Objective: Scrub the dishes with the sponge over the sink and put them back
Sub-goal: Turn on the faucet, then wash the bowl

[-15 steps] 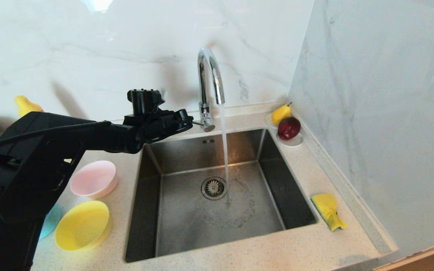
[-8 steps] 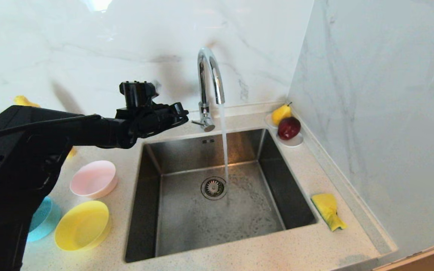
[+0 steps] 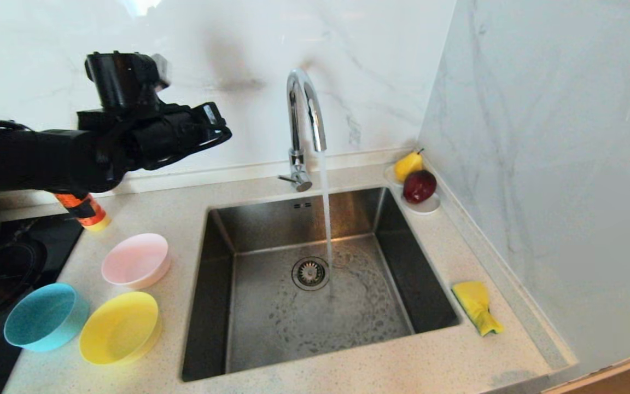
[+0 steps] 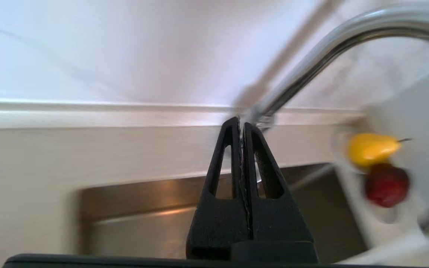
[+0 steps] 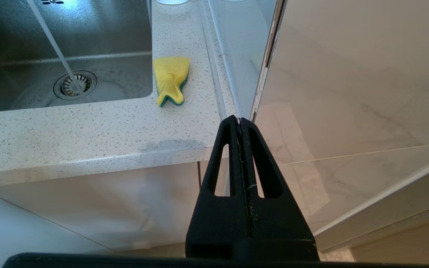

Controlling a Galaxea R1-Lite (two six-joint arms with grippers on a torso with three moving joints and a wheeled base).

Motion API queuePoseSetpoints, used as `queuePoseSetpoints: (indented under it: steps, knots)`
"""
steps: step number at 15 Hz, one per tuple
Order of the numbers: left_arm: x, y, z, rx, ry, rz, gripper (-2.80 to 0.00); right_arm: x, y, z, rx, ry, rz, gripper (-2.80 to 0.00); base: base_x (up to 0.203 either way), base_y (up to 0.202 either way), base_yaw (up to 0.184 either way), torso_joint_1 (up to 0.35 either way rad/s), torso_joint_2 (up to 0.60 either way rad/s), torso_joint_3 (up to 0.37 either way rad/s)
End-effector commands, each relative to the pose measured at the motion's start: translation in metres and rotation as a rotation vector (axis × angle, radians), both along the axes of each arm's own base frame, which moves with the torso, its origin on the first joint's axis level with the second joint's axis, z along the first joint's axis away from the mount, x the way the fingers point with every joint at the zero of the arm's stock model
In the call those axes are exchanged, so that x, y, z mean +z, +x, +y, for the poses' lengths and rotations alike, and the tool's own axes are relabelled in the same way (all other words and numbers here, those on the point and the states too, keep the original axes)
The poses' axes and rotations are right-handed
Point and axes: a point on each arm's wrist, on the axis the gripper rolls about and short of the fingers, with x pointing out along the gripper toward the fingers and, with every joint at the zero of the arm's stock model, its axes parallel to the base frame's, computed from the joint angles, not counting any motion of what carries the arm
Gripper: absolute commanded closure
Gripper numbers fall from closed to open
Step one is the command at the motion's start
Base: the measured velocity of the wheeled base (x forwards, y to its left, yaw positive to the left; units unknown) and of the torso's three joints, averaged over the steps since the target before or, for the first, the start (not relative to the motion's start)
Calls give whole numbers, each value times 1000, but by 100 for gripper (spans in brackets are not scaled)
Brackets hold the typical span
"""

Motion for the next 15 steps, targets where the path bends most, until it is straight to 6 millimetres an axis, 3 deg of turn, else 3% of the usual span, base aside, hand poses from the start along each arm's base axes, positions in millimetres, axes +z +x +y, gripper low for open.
queuePoseSetpoints:
  steps: [1,3,6,11,15]
  knots:
    - [45,-68,16,85,39,-109,0,0,0,0,1,0,-1,0,0,0,0,0,0,0]
    - [63,-118,28,168,86,-164,0,0,0,0,1,0,-1,0,0,0,0,0,0,0]
    - [60,-192,46,267,179,-197,0,0,0,0,0,0,-1,0,0,0,0,0,0,0]
    - [27,-311,72,358,249,-270,0,0,0,0,1,1,-1,0,0,0,0,0,0,0]
    - [-27,-382,86,402,280,-248,0,0,0,0,1,0,-1,0,0,0,0,0,0,0]
